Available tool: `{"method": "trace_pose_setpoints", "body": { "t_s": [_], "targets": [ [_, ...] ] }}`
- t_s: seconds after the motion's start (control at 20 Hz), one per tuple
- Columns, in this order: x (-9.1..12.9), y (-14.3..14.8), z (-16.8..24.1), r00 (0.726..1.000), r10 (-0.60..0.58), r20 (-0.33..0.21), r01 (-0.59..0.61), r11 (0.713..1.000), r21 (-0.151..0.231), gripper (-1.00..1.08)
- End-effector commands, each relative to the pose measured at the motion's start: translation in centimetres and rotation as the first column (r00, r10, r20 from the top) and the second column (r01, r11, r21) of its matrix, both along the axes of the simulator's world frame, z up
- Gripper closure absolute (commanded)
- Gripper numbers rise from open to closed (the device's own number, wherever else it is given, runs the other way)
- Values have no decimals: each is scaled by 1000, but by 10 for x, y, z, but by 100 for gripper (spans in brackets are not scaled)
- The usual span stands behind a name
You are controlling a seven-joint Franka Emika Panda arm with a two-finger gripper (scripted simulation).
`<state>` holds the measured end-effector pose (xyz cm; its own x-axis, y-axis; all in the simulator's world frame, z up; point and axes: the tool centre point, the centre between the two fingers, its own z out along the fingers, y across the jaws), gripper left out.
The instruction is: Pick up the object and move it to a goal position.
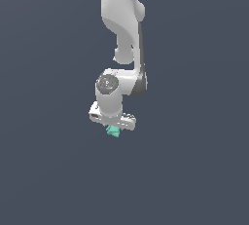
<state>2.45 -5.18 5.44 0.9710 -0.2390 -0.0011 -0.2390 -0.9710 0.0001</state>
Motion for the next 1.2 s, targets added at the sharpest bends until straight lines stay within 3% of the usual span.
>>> {"method": "trace_pose_setpoints", "body": {
  "t_s": [0.0,0.8,1.15],
  "targets": [
    [3,3,13,1000,0,1,0,1000,0,108],
    [40,32,152,1000,0,1,0,1000,-1,108],
    [53,40,190,1000,0,1,0,1000,-1,108]
  ]
}}
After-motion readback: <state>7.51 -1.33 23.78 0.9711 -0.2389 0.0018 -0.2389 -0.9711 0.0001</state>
